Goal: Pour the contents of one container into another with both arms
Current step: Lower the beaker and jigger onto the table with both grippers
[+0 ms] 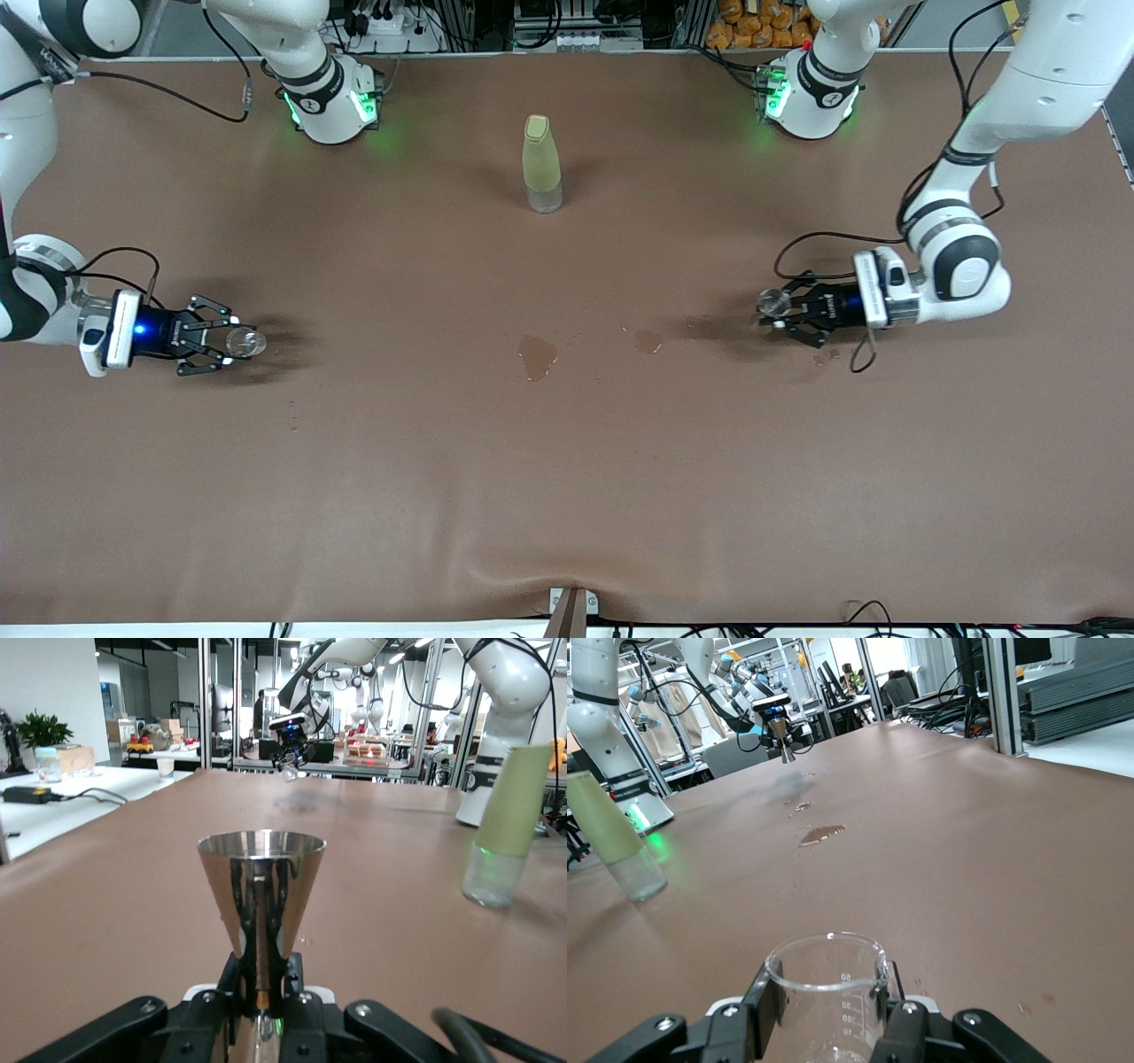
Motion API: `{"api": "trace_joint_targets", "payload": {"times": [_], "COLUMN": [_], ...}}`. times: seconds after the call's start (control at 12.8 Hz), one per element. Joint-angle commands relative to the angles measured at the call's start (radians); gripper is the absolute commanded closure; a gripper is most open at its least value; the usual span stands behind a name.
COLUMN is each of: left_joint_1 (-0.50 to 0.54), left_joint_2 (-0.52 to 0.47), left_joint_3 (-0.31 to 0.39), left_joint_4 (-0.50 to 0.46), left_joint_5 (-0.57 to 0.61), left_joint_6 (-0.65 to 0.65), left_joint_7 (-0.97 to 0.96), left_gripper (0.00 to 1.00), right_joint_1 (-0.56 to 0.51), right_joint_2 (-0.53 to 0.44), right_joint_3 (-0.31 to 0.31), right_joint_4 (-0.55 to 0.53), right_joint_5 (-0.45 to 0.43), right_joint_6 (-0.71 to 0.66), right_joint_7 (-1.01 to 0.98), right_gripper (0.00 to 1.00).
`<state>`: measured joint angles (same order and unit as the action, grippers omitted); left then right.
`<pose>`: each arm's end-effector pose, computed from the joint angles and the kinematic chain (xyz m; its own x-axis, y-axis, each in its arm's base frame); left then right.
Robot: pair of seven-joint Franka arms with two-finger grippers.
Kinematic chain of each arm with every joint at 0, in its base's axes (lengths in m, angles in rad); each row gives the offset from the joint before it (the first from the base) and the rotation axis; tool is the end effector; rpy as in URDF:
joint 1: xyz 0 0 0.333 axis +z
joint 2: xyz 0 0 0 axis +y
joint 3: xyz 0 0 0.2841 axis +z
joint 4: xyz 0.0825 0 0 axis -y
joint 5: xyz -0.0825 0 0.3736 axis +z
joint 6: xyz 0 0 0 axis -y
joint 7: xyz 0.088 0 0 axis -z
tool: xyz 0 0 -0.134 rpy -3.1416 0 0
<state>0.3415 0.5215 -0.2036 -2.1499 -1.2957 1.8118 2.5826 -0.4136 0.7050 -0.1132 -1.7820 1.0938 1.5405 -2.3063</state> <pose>0.4984 -0.0441 0.1404 0.0639 -0.2350 0.9699 -0.9973 -0.0494 0.0537 0.5269 -0.1655 0.1384 0.2912 0.2856 0.9130 0.9533 -0.1670 -0.2518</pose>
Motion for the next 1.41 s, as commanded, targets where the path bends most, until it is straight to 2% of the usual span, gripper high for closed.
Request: {"api": "trace_joint_targets", "payload": {"times": [0.0, 0.23, 0.39, 0.55, 0.7, 0.78, 0.94, 1.02, 1.09, 1.25, 1.33], "left_joint_1": [0.105, 0.206, 0.243, 0.267, 0.289, 0.291, 0.291, 0.291, 0.291, 0.291, 0.291], "left_joint_2": [0.057, 0.126, 0.172, 0.204, 0.215, 0.218, 0.236, 0.247, 0.253, 0.258, 0.259], "left_joint_3": [-0.016, -0.014, -0.014, -0.014, -0.013, -0.013, -0.010, -0.010, -0.010, -0.008, -0.008], "left_joint_4": [0.022, 0.050, 0.094, 0.126, 0.133, 0.134, 0.146, 0.156, 0.159, 0.162, 0.162], "left_joint_5": [0.059, 0.094, 0.173, 0.191, 0.191, 0.191, 0.191, 0.191, 0.191, 0.191, 0.191], "left_joint_6": [-0.043, -0.057, -0.058, -0.078, -0.091, -0.092, -0.103, -0.115, -0.123, -0.137, -0.138], "left_joint_7": [0.056, 0.111, 0.111, 0.111, 0.110, 0.110, 0.111, 0.111, 0.111, 0.106, 0.105], "left_gripper": [1.00, 1.00, 1.00, 1.00, 1.00, 1.00, 1.00, 0.99, 0.88, 0.69, 0.61], "right_joint_1": [-0.085, -0.108, -0.106, -0.109, -0.108, -0.108, -0.108, -0.108, -0.108, -0.108, -0.106], "right_joint_2": [0.097, 0.175, 0.198, 0.237, 0.258, 0.257, 0.258, 0.257, 0.255, 0.251, 0.234], "right_joint_3": [0.026, 0.030, 0.032, 0.046, 0.046, 0.046, 0.046, 0.046, 0.046, 0.046, 0.040], "right_joint_4": [0.059, 0.139, 0.144, 0.147, 0.153, 0.156, 0.165, 0.165, 0.168, 0.188, 0.194], "right_joint_5": [-0.014, -0.002, 0.000, 0.047, 0.057, 0.054, 0.051, 0.051, 0.051, 0.051, 0.044], "right_joint_6": [-0.048, -0.126, -0.141, -0.155, -0.168, -0.168, -0.166, -0.168, -0.169, -0.197, -0.226], "right_joint_7": [-0.073, -0.156, -0.176, -0.215, -0.231, -0.229, -0.229, -0.225, -0.220, -0.214, -0.191], "right_gripper": [0.82, 0.81, 0.81, 0.78, 0.76, 0.67, 0.41, 0.31, 0.23, 0.00, 0.00]}}
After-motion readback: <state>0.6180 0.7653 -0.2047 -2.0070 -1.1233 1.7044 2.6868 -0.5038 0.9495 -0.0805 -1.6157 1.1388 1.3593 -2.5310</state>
